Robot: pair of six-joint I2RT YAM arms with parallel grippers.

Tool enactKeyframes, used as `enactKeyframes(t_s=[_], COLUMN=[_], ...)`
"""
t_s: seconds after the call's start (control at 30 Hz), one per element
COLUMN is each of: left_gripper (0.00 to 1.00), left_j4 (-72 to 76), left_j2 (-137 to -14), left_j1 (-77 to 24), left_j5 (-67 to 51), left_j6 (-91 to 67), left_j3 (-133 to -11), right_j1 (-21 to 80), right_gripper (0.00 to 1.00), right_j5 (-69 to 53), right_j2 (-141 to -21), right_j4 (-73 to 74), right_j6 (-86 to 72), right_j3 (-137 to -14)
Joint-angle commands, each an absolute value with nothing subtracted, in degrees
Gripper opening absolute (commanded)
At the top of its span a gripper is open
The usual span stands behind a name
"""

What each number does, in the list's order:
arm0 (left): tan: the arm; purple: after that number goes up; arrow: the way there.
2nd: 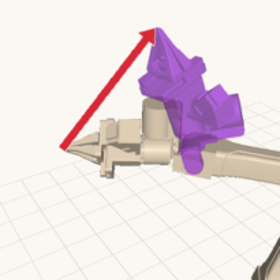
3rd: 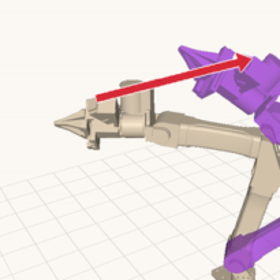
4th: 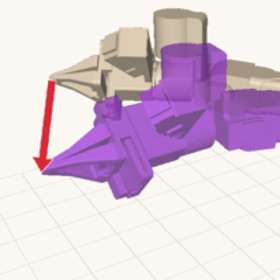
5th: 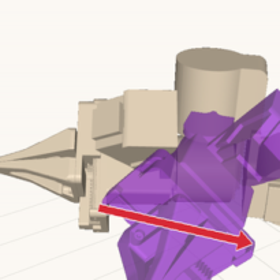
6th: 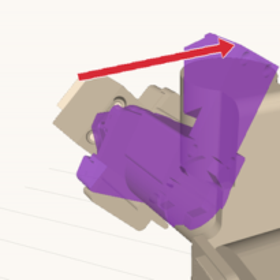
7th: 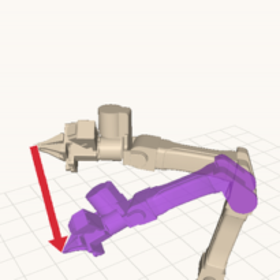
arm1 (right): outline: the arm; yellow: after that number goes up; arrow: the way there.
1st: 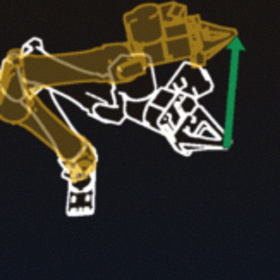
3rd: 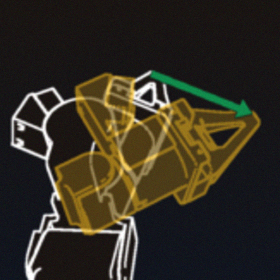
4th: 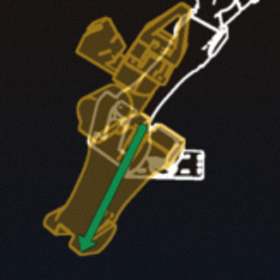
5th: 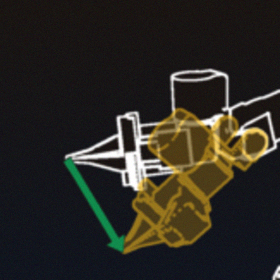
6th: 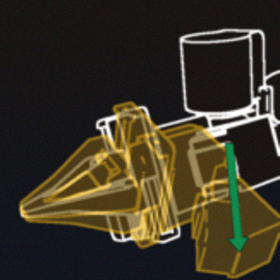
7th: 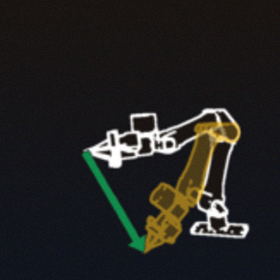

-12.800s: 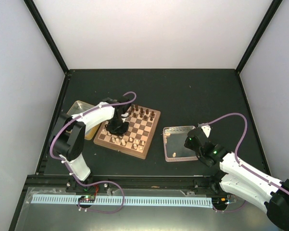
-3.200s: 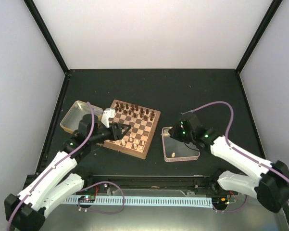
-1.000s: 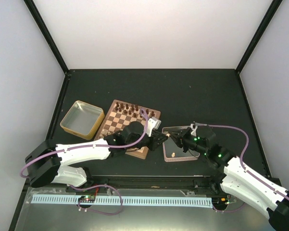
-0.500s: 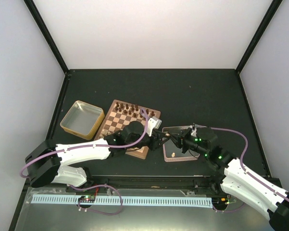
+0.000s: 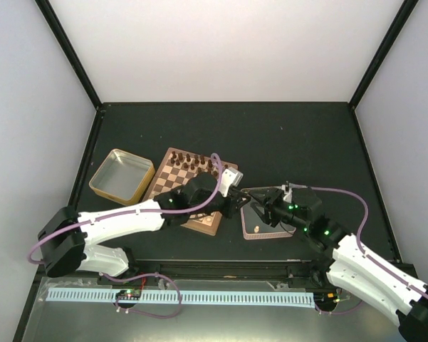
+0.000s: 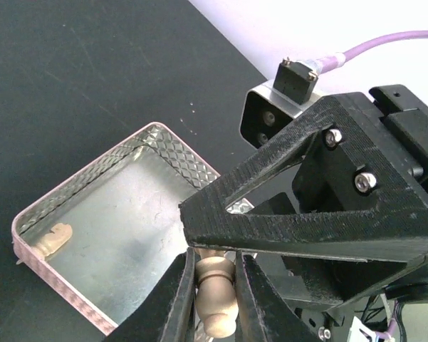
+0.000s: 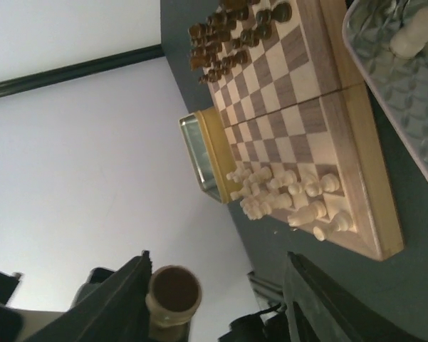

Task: Set up the chess pieces on the board
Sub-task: Place the chess piece on the chessboard.

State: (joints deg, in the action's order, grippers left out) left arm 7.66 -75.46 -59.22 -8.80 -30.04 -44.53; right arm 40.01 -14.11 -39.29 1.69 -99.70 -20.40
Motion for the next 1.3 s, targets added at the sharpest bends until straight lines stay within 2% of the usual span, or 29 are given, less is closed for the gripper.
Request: enactKeyframes(t_s=[0.0, 0.17, 0.37, 0.53, 0.8, 1.27], left_gripper=[0.02, 0.02, 0.02, 0.02, 0.03, 0.02], left_j4=[-15.0, -43.7, -58.7, -63.2, -65.3, -65.3], left_j2=[-73.7, -71.7, -72.5, -77.8, -88.6, -90.6], left_j1=[-58.5, -54.4, -46.6, -39.7, -36.6, -36.9], left_j5=[-6.9, -6.2, -7.1, -7.8, -9.1, -10.6], left_j6=[-26.1, -23.9, -21.0, -18.2, -15.9, -15.7], left_j3=[-54.5, -60.4, -63.1, -68.0, -74.0, -68.6], right_j1=[40.1, 40.2, 40.1, 40.1, 40.2, 40.1], right_gripper=[0.53, 0.56, 0.56, 0.57, 0.57, 0.57], right_j5=[-9.4, -2.0, 8.0, 12.8, 17.0, 18.1], right_j2=[-36.9, -33.7, -34.6, -37.5, -45.0, -48.7], right_j4=[10.9, 23.2, 31.3, 30.8, 29.9, 28.9], right_j6=[-88.4, -73.7, -65.8, -61.7, -57.6, -56.7], right_j3=[-24.0, -27.5, -29.9, -30.4, -31.3, -32.0])
